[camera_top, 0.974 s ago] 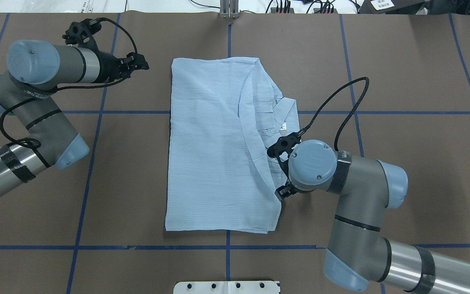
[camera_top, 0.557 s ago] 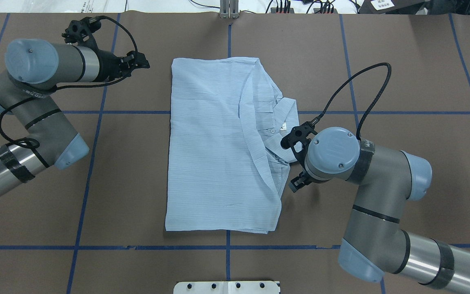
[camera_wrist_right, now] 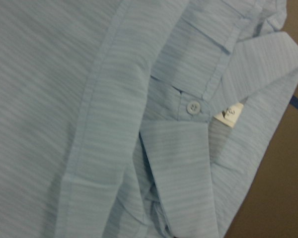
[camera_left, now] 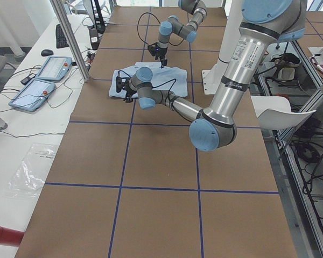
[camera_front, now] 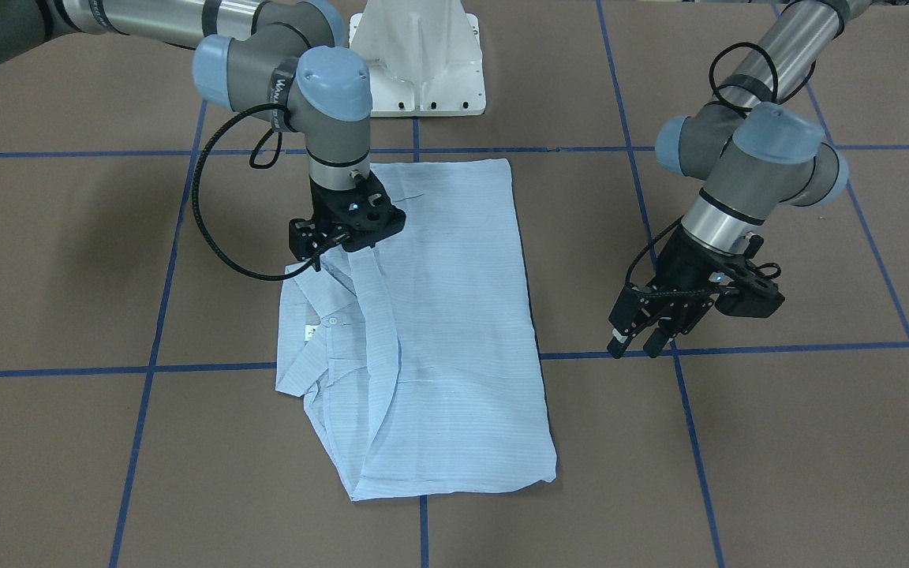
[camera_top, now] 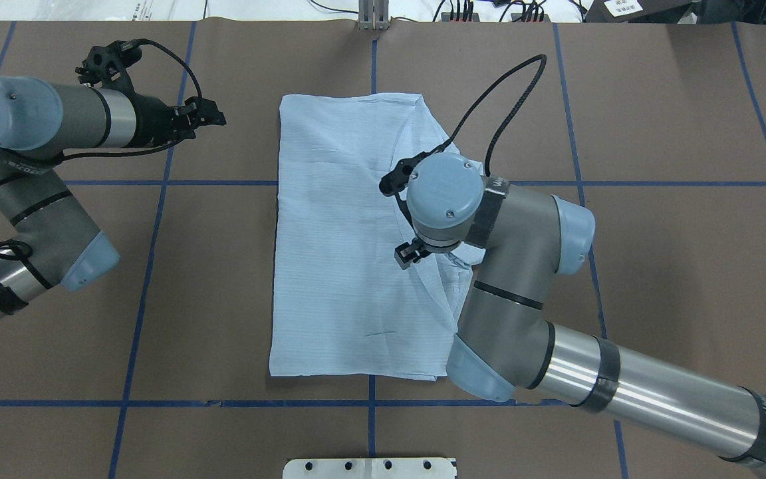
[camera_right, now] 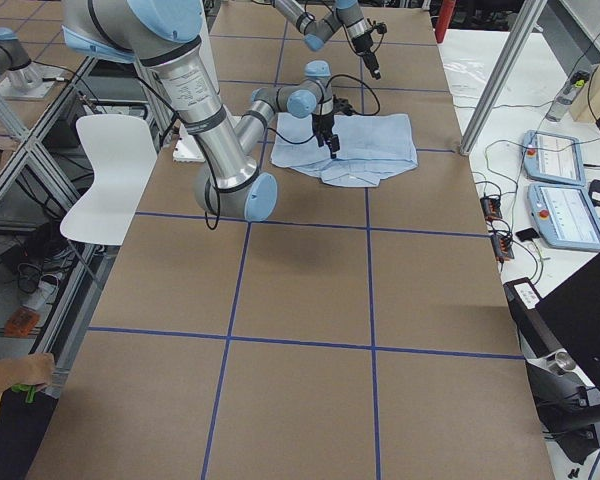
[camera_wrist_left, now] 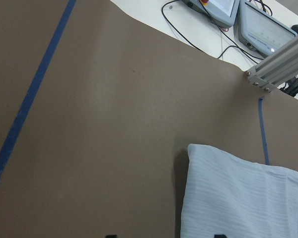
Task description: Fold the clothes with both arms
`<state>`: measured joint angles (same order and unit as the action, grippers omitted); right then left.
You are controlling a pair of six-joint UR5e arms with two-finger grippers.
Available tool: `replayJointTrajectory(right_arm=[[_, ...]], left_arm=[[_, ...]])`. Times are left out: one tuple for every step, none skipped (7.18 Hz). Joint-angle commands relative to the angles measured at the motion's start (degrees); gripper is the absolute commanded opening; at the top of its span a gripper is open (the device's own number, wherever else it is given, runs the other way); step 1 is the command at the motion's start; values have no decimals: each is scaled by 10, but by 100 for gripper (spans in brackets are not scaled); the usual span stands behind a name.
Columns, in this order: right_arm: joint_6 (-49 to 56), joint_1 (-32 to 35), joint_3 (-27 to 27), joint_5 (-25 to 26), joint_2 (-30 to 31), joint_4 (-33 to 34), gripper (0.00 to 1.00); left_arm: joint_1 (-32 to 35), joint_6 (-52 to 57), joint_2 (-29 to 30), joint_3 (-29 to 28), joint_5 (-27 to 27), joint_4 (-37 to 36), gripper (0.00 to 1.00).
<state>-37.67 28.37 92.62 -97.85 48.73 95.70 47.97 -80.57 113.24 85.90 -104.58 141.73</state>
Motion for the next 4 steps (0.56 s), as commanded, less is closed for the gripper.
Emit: replayJointTrajectory(right_arm=[[-15, 0, -58, 6, -43, -1, 100], [-15, -2, -67, 14, -44, -1, 100], [-14, -9, -78, 24, -45, -1, 100], [-10, -9, -80, 30, -41, 1, 100]], left_arm=[[0, 0, -7, 5, -2, 0, 72], [-1, 0, -7, 5, -1, 0, 72], [-1, 0, -7, 5, -1, 0, 72], [-1, 0, -7, 5, -1, 0, 72]])
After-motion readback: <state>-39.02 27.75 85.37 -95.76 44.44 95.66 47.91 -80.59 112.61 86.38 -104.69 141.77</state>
